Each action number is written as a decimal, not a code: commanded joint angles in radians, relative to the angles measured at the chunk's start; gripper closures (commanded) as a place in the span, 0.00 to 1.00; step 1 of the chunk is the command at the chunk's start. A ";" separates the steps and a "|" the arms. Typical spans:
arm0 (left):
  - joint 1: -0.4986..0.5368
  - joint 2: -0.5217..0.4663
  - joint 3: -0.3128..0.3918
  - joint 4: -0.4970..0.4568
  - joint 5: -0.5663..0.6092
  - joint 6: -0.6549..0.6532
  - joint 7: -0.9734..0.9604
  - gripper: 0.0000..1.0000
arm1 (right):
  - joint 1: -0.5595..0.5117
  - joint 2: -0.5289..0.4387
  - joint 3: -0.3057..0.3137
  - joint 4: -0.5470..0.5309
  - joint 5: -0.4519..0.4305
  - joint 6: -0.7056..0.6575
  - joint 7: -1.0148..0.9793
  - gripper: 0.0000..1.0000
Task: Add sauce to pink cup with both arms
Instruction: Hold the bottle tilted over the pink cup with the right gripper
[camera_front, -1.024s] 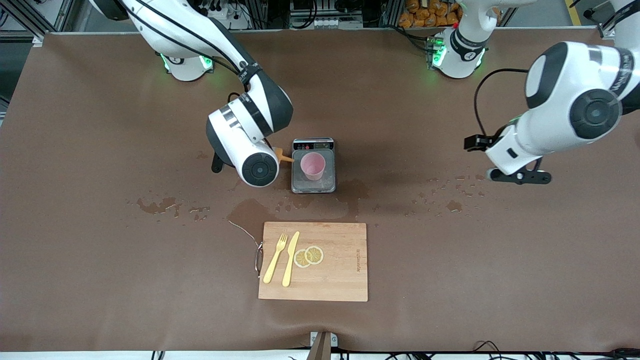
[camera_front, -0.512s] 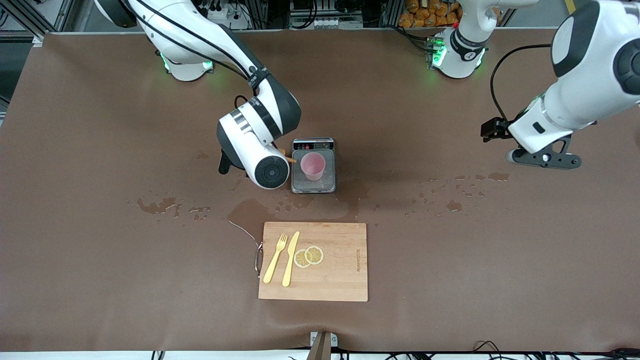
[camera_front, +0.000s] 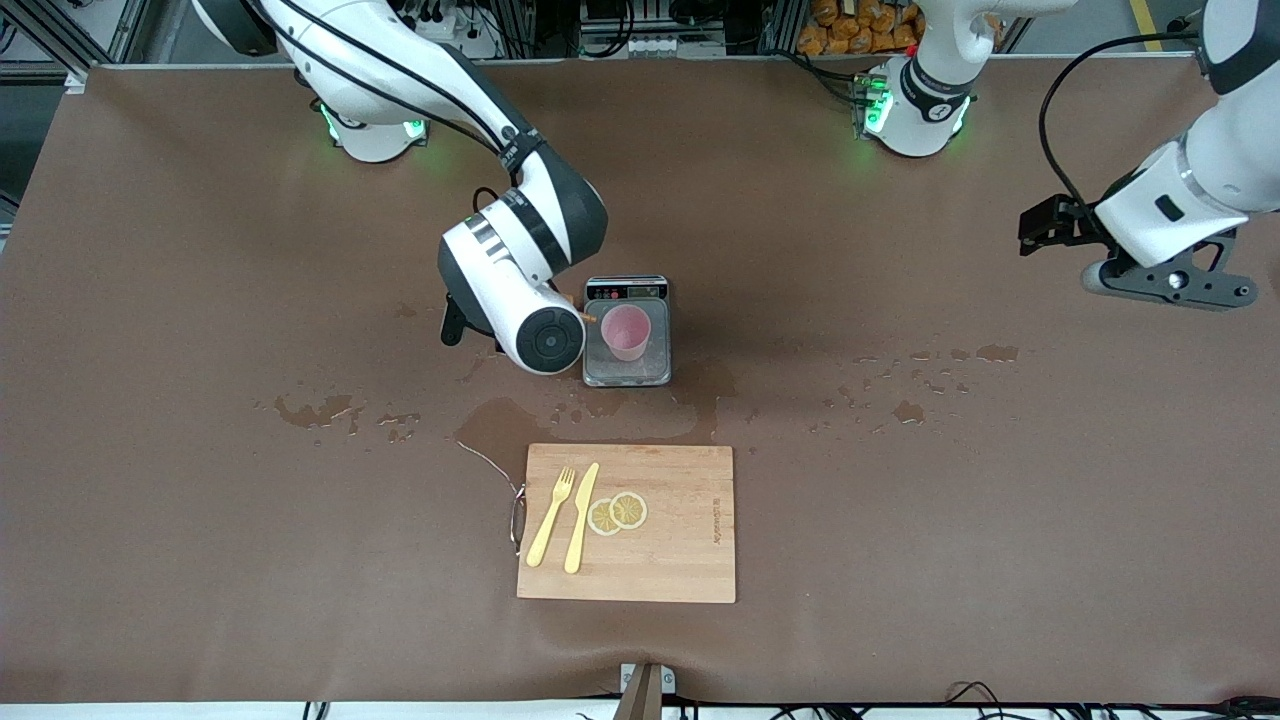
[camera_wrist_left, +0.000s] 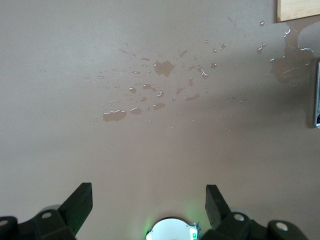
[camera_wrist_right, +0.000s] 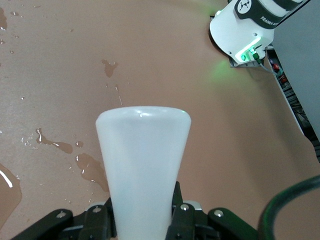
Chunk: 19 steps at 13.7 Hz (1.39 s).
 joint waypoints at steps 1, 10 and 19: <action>-0.010 -0.006 0.019 0.031 -0.015 -0.020 0.033 0.00 | 0.030 0.038 -0.009 0.081 -0.022 -0.053 0.027 1.00; -0.004 -0.007 0.016 0.047 -0.014 0.020 -0.004 0.00 | 0.013 0.063 -0.009 0.104 -0.020 -0.055 0.031 1.00; 0.008 -0.009 0.019 0.050 -0.012 0.026 -0.027 0.00 | -0.154 -0.084 -0.003 0.057 0.070 -0.052 -0.161 1.00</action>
